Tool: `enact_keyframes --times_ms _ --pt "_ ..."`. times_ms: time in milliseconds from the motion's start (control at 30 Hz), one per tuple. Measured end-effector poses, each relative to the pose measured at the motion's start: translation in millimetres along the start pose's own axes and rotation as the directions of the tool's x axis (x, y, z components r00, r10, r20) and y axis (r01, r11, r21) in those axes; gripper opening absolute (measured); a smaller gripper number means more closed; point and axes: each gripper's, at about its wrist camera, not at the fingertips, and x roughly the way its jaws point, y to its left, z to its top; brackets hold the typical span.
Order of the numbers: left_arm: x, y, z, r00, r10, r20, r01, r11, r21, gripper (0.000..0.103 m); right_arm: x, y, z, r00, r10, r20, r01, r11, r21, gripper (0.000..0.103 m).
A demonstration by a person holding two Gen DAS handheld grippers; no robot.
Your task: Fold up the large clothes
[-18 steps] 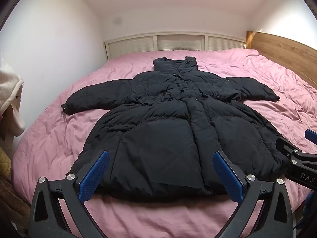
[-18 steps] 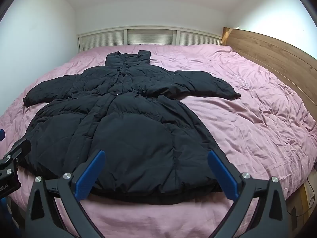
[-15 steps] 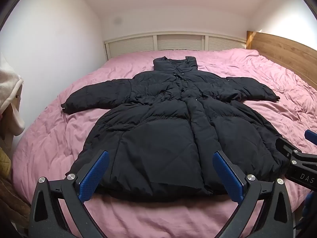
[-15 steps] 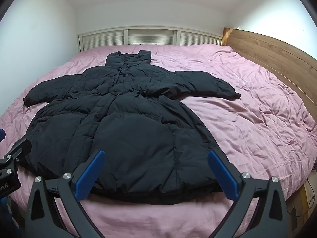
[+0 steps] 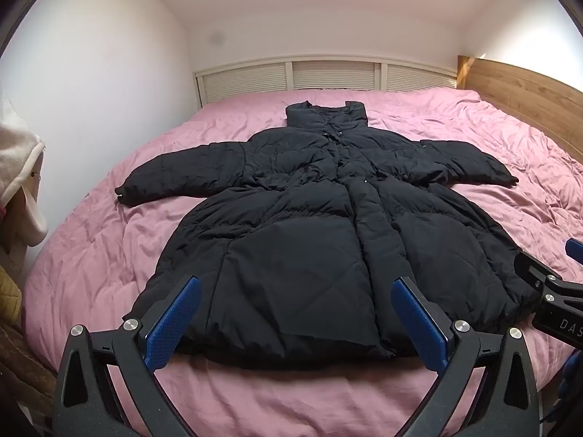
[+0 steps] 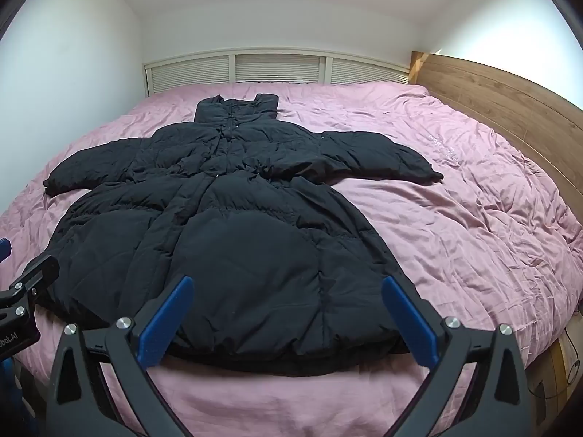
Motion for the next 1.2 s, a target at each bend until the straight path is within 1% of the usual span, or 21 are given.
enact_keyframes --times_ms 500,567,767,1000,1200 --pt "0.5 5.4 -2.3 1.000 -0.011 -0.010 0.011 1.000 -0.019 0.102 -0.7 0.8 -2.8 1.000 0.001 0.001 -0.001 1.000 0.000 0.103" --pt "-0.2 5.5 -2.7 1.000 -0.015 -0.006 0.015 1.000 -0.021 0.102 -1.9 -2.0 2.6 1.000 0.000 0.000 0.000 1.000 0.000 0.103" --pt "-2.3 4.1 -1.6 1.000 -0.029 0.008 0.029 0.999 -0.021 0.102 -0.9 -0.4 0.3 1.000 0.001 0.002 -0.001 1.000 0.003 0.103" --pt "1.8 2.4 -1.3 0.999 -0.045 -0.014 0.045 0.999 -0.008 0.102 1.3 -2.8 0.6 1.000 0.016 -0.004 -0.016 1.000 0.013 0.103" --pt "4.7 4.9 0.0 0.998 -0.052 -0.029 0.051 0.998 -0.020 0.102 5.0 -2.8 2.1 1.000 0.007 -0.002 -0.007 1.000 0.003 0.103"
